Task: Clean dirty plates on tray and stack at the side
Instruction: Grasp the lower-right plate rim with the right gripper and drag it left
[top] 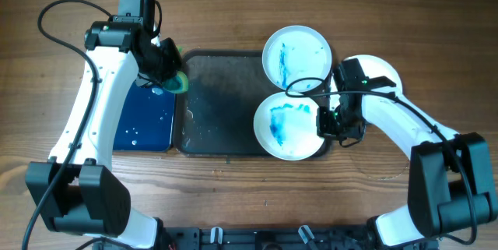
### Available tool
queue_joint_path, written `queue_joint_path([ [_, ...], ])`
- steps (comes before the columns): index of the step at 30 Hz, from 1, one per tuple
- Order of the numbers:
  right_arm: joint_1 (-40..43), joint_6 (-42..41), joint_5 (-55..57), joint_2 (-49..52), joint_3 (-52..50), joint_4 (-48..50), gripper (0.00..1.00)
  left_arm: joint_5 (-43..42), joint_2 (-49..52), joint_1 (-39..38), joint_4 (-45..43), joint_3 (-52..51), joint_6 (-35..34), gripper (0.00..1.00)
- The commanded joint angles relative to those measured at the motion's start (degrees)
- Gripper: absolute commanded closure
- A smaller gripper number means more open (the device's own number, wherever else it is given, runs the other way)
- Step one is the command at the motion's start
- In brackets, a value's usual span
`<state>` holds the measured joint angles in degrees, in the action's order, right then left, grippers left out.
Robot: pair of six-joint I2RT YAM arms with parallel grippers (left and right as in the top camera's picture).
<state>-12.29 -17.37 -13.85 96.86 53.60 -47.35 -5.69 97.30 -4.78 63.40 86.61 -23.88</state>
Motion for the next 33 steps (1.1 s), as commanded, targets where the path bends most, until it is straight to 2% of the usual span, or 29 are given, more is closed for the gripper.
queue_joint_path([
  [1, -1.79, 0.85, 1.62, -0.24, 2.43, -2.73, 0.96, -0.02, 0.22, 0.0, -0.02, -0.15, -0.35, 0.96],
  [6, -12.5, -2.23, 2.4, -3.13, 9.73, -3.41, 0.96, -0.07, 0.22, 0.0, 0.33, -0.15, -0.33, 0.96],
  [12, -26.91, -20.68, 16.81, -0.79, 11.8, 10.78, 0.96, -0.31, 0.22, 0.0, 0.46, -0.15, -0.59, 0.96],
  [15, -28.68, -25.99, 16.83, 6.14, 11.8, 21.31, 0.96, -0.31, 0.22, 0.0, 0.46, -0.15, -0.57, 0.96],
  [19, -28.7, -28.02, 12.02, 9.81, 11.8, 24.52, 0.96, -0.31, 0.22, 0.0, 0.72, -0.15, -0.57, 0.96],
  [21, -28.68, -24.96, 11.87, 9.81, 11.8, 25.07, 0.83, -0.31, 0.22, 0.0, 0.66, -0.15, -0.59, 0.96],
  [23, -28.63, -20.35, 10.86, 9.84, 12.26, 25.44, 0.62, -0.31, 0.22, 0.0, 0.63, -0.15, -0.57, 0.96],
  [25, -28.35, -11.04, 10.27, 10.21, 15.45, 23.08, 0.46, -0.28, 0.22, 0.0, 0.66, -0.15, -0.57, 0.96],
  [28, -27.34, -2.23, 11.45, 12.85, 21.03, 19.3, 0.44, -0.28, 0.22, 0.0, 0.66, -0.15, -0.57, 0.96],
  [33, -25.14, 4.81, 8.7, 21.94, 30.34, 12.02, 0.47, -0.31, 0.22, 0.0, 0.85, -0.17, -0.57, 0.96],
])
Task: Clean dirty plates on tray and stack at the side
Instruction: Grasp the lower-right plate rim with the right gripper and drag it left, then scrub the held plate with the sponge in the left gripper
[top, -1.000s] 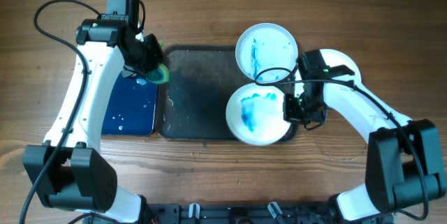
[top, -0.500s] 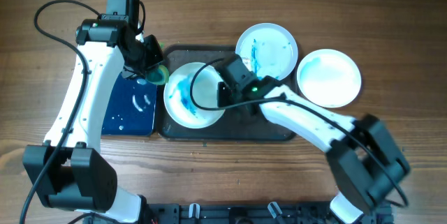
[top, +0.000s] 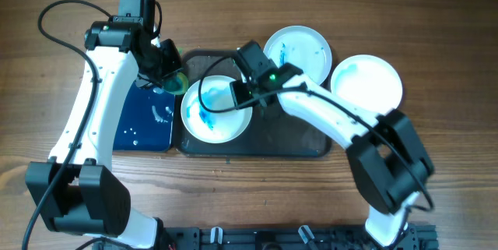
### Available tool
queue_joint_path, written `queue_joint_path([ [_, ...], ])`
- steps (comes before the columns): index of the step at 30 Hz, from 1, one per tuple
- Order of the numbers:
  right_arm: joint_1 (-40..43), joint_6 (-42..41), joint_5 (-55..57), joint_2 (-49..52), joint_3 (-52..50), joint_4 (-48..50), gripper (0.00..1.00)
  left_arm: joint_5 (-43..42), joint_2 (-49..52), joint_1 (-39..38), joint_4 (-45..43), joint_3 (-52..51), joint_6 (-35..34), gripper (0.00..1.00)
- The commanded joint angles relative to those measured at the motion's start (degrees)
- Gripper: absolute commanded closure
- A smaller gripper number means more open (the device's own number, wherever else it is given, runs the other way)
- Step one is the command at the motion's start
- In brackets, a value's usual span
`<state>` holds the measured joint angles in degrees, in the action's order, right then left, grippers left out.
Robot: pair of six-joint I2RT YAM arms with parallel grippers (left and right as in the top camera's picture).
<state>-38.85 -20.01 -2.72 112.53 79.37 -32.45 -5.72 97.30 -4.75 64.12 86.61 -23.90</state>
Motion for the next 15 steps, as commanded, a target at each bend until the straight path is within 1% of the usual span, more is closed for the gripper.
queue_joint_path([
  [1, 1.73, 7.56, -2.71, 7.63, 6.05, -4.26, 0.5, -0.28, 0.22, -0.02, 0.2, -0.17, -0.55, 0.96],
  [4, 2.54, 7.5, -3.39, 9.53, 7.5, -5.38, 0.57, -0.28, 0.22, -0.02, 0.52, -0.33, -0.52, 0.96],
  [7, 2.78, 7.72, -4.5, 9.94, 7.5, -5.31, 0.67, -0.28, 0.22, -0.02, 0.59, -0.42, -0.55, 0.96],
  [9, 2.78, 8.04, -4.9, 10.05, 7.5, -5.33, 0.76, -0.28, 0.22, -0.02, 0.63, -0.42, -0.55, 0.96],
  [10, 2.78, 8.07, -5.77, 10.05, 7.5, -5.42, 0.82, -0.35, 0.22, -0.02, 0.94, -0.5, -0.55, 0.96],
  [11, 2.78, 8.2, -7.28, 10.05, 7.5, -5.57, 0.84, -0.48, 0.22, -0.04, 1.33, -0.57, -0.52, 0.96],
  [13, 2.73, 8.2, -10.95, 10.05, 7.5, -5.68, 0.96, -0.48, 0.22, -0.04, 1.46, -1.29, -0.55, 0.96],
  [15, 2.32, 4.57, -10.88, 10.05, 7.34, -5.4, 0.96, -0.59, 0.22, -0.02, 0.98, -2.62, -0.55, 0.96],
])
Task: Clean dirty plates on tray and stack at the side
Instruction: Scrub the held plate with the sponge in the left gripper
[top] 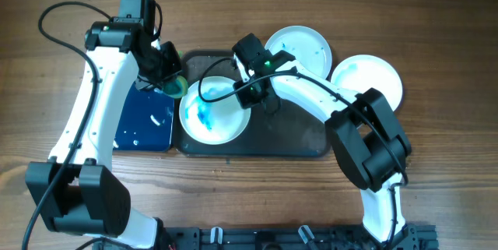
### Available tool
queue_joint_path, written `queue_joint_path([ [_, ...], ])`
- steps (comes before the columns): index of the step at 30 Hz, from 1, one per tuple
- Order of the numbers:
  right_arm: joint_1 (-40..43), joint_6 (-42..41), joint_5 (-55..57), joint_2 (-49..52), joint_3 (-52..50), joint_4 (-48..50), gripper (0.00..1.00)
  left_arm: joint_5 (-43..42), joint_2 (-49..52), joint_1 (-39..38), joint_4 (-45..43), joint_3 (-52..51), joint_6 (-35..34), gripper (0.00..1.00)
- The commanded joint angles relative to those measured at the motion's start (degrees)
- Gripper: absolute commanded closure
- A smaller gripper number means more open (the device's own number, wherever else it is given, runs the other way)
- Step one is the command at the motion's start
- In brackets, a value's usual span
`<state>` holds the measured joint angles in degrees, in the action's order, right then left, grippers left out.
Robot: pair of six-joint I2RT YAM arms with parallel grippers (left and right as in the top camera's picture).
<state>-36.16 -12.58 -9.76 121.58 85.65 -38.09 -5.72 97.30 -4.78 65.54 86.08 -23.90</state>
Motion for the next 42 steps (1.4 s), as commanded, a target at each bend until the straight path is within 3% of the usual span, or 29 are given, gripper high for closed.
queue_joint_path([
  [1, -0.42, -5.55, -3.85, 1.01, 1.07, 0.13, 0.96, -1.03, 0.22, 0.0, -1.03, -2.95, -0.57, 0.96],
  [5, -0.28, -20.92, 1.57, 1.01, 0.13, -2.29, 0.96, -4.74, 0.22, -0.5, -3.76, -7.45, -0.57, 0.96],
  [6, -0.22, -28.13, 5.2, 1.03, -0.17, -4.59, 0.96, -4.98, 0.22, -1.7, -5.73, -9.75, -1.29, 0.96],
  [16, 0.37, -26.4, 1.77, 1.07, -0.81, -4.13, 0.96, -1.77, 4.24, -10.23, -24.26, -23.34, -5.2, 0.96],
  [20, 0.37, -26.27, 1.81, 1.11, -0.81, -4.02, 0.96, 4.09, 8.79, -10.34, -23.87, -23.58, -8.79, 0.96],
  [24, 0.42, -26.12, 1.81, 1.11, -0.81, -4.0, 0.96, 2.75, 9.22, -10.51, -20.76, -23.56, -9.51, 0.96],
  [28, 0.37, -25.97, 1.77, 1.11, -0.81, -3.74, 0.96, -12.92, 9.22, -10.49, -24.65, -23.56, 6.01, 0.96],
  [29, 0.35, -25.94, 1.79, 1.11, -0.81, -3.58, 0.96, -13.49, 9.22, -10.49, -26.64, -23.56, 6.82, 0.96],
  [32, 0.35, -24.92, 1.79, 1.11, -0.81, -3.8, 0.96, -6.62, 9.22, -10.49, -32.74, -23.56, 5.9, 0.96],
  [36, 0.35, -24.68, 1.84, 1.11, -0.81, -4.2, 0.96, 16.48, 9.27, -10.49, -36.65, -23.56, -3.98, 0.96],
  [38, 0.35, -24.7, 1.84, 1.11, -0.81, -4.15, 0.96, 22.21, 9.27, -10.49, -35.23, -23.56, -7.1, 0.96],
  [40, 0.35, -24.7, 1.86, 1.11, -0.81, -4.02, 0.96, 20.9, 9.27, -10.49, -31.39, -23.56, -8.57, 0.96],
  [42, 0.35, -24.72, 1.84, 1.11, -0.81, -3.89, 0.96, 13.14, 9.27, -10.49, -26.01, -23.56, -8.5, 0.96],
])
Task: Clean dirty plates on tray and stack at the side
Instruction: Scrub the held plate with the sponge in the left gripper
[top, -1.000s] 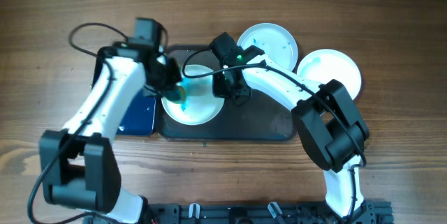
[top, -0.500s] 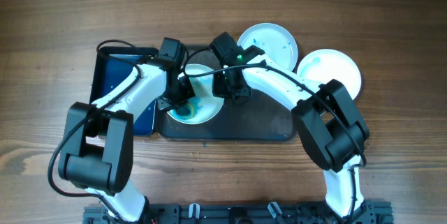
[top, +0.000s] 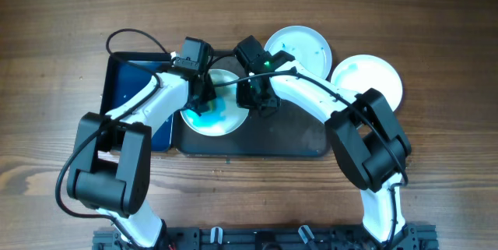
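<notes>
A white plate smeared with blue-green paint lies on the left part of the dark tray. My left gripper is down on the plate, shut on a green sponge that presses on the wet surface. At the plate's right rim my right gripper is shut on the edge. A second plate with blue streaks lies beyond the tray's far right corner. A mostly white plate with a faint blue tint rests on the table to the right.
A blue basin with water drops sits against the tray's left side, partly under my left arm. Both arms cross over the tray's far left half. Black cables loop above the basin and over the plate.
My left gripper with the sponge was over the basin's far right corner and is now down on the plate. The blue smear has spread into a teal film. The right gripper stays at the rim.
At first my right gripper held the smeared plate at the tray's right edge while the left held the sponge by the basin. Then the plate was on the tray's left part, still held. Now the sponge is on it.
</notes>
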### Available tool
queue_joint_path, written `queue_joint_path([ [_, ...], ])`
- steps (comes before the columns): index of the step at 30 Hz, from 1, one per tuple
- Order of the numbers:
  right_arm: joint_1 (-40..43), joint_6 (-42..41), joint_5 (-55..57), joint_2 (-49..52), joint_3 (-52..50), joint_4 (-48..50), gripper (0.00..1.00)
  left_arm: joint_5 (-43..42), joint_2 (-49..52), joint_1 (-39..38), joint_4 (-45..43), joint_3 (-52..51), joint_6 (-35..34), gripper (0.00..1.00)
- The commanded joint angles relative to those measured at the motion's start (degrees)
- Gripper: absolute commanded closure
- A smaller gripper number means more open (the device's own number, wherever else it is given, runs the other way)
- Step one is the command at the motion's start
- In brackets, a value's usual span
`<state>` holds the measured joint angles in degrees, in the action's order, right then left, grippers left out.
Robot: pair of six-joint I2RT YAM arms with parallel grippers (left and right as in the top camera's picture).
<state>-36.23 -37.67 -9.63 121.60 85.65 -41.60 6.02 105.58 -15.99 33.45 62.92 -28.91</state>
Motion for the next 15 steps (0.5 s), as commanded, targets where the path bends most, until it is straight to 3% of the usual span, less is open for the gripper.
queue_joint_path([
  [1, 0.42, 0.37, 1.68, 1.09, -0.81, -0.24, 0.96, -2.84, 0.98, 0.72, 8.26, -0.39, -3.39, 0.96],
  [5, 0.44, 0.76, -0.09, 1.09, -0.81, 0.37, 0.96, -29.22, 0.98, 0.31, 11.41, -0.39, 6.27, 0.96],
  [7, 0.68, 2.8, -2.97, 1.09, -0.81, 0.68, 0.96, -33.48, 0.96, -0.37, 9.57, -0.39, 7.72, 0.96],
  [10, 2.8, 7.52, -13.05, 1.55, -0.83, 0.63, 0.96, -29.07, 0.98, -1.36, 4.46, -0.39, 5.92, 0.96],
  [15, 5.92, 13.09, -18.29, 3.5, -0.83, 0.57, 0.96, -7.72, 1.05, -1.38, 3.56, -0.39, -2.38, 0.96],
])
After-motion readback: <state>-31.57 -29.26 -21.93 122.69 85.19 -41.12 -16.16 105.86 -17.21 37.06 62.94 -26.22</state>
